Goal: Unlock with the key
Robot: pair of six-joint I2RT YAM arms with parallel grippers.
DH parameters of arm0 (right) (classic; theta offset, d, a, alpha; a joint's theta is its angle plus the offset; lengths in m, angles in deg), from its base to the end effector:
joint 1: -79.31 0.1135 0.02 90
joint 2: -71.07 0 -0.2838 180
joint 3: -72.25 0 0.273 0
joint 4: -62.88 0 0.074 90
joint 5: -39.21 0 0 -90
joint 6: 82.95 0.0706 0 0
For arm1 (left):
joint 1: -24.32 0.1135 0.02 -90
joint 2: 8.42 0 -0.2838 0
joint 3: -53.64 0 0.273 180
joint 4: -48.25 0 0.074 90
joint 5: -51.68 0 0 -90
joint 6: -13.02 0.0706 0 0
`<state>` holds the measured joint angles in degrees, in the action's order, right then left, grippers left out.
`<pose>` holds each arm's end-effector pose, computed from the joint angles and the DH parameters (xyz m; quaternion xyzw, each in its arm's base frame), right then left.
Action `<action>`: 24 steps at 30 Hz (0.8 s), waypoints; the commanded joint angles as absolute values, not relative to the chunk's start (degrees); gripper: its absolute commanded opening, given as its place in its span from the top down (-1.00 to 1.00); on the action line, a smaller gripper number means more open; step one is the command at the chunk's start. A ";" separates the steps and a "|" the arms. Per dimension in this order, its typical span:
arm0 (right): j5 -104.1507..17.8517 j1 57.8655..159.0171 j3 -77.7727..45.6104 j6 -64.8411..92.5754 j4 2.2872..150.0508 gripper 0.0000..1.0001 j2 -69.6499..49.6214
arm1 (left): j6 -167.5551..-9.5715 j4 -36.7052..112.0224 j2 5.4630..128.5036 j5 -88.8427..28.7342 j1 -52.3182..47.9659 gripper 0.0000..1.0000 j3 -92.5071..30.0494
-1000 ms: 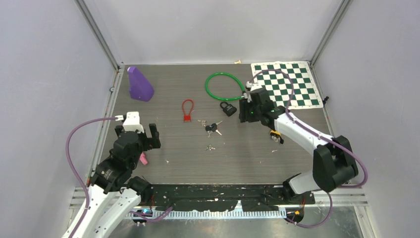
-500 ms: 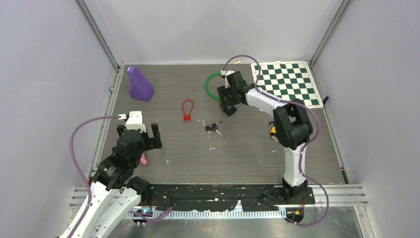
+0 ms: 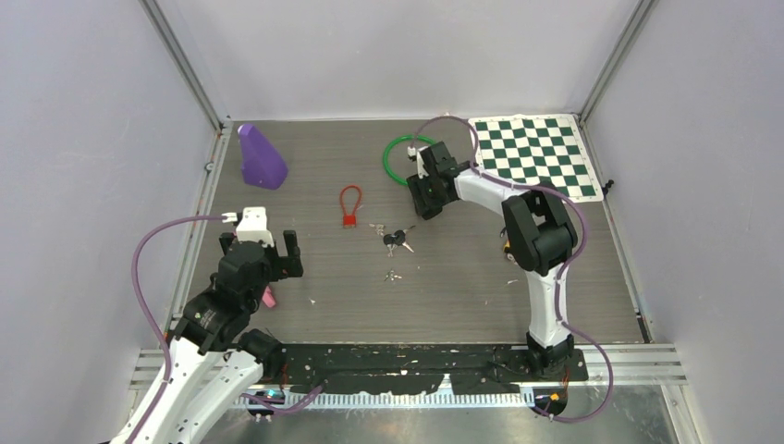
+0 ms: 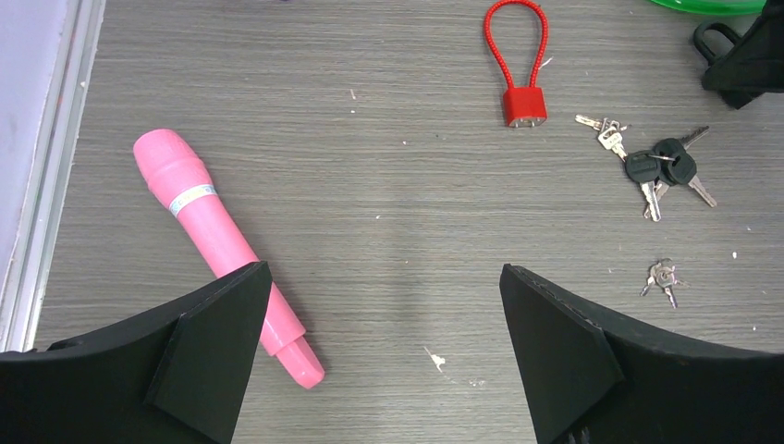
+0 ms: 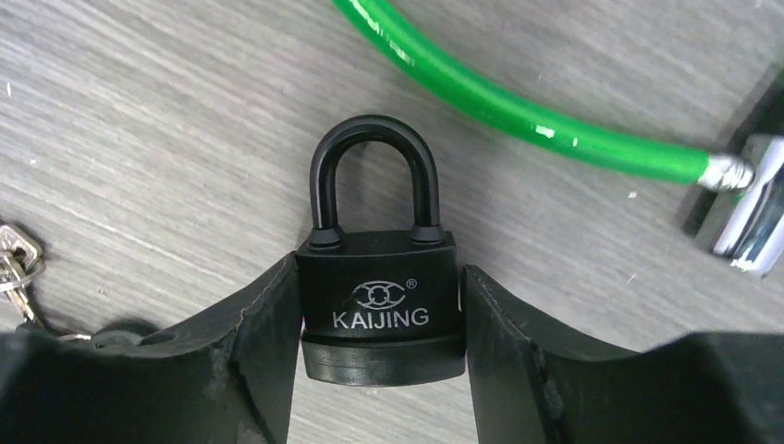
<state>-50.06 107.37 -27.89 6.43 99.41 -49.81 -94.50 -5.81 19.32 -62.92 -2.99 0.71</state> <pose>0.4401 0.2356 0.1388 -0.2394 0.9291 0.0728 0.2723 0.1351 -0.0367 0.2951 -0.0361 0.8475 -0.0199 0.5292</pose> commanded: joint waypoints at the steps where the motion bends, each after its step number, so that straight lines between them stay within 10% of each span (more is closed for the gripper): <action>1: -51.53 108.93 -21.69 6.95 100.12 0.09 -44.23 | -93.94 -2.94 19.59 -62.40 -3.10 -0.99 0.91; 16: -60.06 115.39 -7.10 22.71 105.71 0.69 -30.33 | -93.94 -2.85 19.91 -61.78 -3.10 -0.99 0.95; 24: -59.64 123.31 -0.48 37.86 105.09 0.21 -28.97 | -93.95 -2.76 19.79 -61.66 -3.09 -0.99 0.91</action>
<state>-59.96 118.56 -3.06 28.44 104.46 -30.67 -94.50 -5.00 19.61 -62.11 -2.99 1.02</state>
